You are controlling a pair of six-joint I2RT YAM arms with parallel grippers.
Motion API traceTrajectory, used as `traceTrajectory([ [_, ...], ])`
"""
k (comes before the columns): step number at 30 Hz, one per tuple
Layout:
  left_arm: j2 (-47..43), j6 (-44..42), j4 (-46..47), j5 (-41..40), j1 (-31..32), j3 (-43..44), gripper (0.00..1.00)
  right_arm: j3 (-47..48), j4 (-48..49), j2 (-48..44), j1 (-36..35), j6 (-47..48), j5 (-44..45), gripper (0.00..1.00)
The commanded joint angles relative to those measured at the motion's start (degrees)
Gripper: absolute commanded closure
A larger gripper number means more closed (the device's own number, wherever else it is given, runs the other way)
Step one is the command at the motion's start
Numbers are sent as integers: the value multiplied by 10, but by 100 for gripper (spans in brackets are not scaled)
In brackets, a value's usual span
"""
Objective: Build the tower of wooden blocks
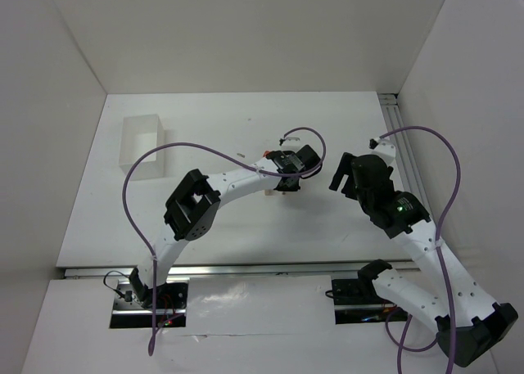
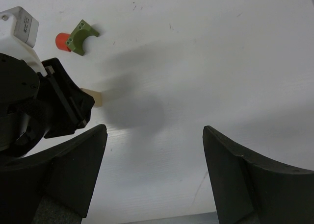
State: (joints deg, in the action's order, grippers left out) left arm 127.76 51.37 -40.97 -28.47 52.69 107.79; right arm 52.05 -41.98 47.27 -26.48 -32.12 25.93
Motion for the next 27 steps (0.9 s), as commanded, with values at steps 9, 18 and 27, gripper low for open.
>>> traceTrajectory([
  [9, -19, 13, -8, -7, -2, 1, 42, -1, 15, -1, 0, -1, -3, 14],
  [18, -47, -17, -14, -24, 4, 43, 32, 4, 15, -1, 0, -1, 3, 14],
  [27, -86, -22, -19, -17, -15, 48, 31, 9, 23, 0, 0, 4, 0, 14],
])
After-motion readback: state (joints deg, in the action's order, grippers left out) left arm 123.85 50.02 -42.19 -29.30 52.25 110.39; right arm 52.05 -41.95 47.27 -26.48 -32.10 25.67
